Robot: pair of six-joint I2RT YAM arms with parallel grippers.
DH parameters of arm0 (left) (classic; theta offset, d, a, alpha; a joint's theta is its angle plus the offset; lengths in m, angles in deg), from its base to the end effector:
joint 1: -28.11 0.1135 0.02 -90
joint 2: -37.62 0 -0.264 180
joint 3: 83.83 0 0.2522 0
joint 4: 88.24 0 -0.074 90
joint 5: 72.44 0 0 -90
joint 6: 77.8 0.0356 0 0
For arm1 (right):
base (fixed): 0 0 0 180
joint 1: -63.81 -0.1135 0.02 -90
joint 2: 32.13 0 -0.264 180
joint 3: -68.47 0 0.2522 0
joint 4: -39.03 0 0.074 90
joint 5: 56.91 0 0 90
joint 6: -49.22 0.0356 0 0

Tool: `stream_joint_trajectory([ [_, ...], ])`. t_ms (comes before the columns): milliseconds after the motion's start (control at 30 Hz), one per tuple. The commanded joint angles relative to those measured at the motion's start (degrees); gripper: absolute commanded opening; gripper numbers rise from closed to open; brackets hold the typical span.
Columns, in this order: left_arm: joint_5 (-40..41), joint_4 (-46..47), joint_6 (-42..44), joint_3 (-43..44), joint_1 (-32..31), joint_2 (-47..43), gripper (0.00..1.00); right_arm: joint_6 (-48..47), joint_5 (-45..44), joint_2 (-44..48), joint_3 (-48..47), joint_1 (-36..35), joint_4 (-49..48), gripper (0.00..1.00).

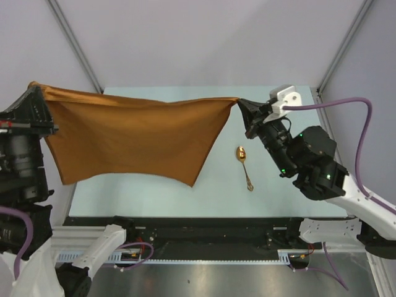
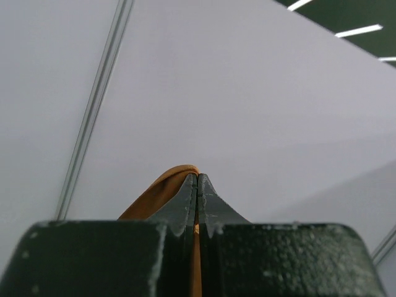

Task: Fold the napkin, place the utensils inside, and roll it up
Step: Flatten out the napkin at the center of the board.

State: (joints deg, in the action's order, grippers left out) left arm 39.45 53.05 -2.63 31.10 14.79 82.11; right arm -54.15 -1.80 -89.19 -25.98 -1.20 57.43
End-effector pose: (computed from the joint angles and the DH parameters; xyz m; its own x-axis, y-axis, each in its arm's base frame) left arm 0.0100 0.0113 0.5924 0.5190 -0.3669 -0.7720 0.0394 0.9125 -0.4072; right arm 0.0921 0.1495 0.5218 0.2528 0.0935 -0.9630 -0.4692 0.8823 -0.0376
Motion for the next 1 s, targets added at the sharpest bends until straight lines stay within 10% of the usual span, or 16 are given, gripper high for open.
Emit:
stream_joint_trajectory([
  [0, -0.4, -5.9, 2.0, -1.2, 0.5, 4.9, 0.01, -4.0, -0.4, -1.4, -2.6, 0.1, -2.5, 0.0],
  [967, -3.1, -6.7, 1.0, 0.2, 0.5, 1.1, 0.02, -13.3, -4.0, 0.2, -7.3, -5.7, -4.0, 0.0],
])
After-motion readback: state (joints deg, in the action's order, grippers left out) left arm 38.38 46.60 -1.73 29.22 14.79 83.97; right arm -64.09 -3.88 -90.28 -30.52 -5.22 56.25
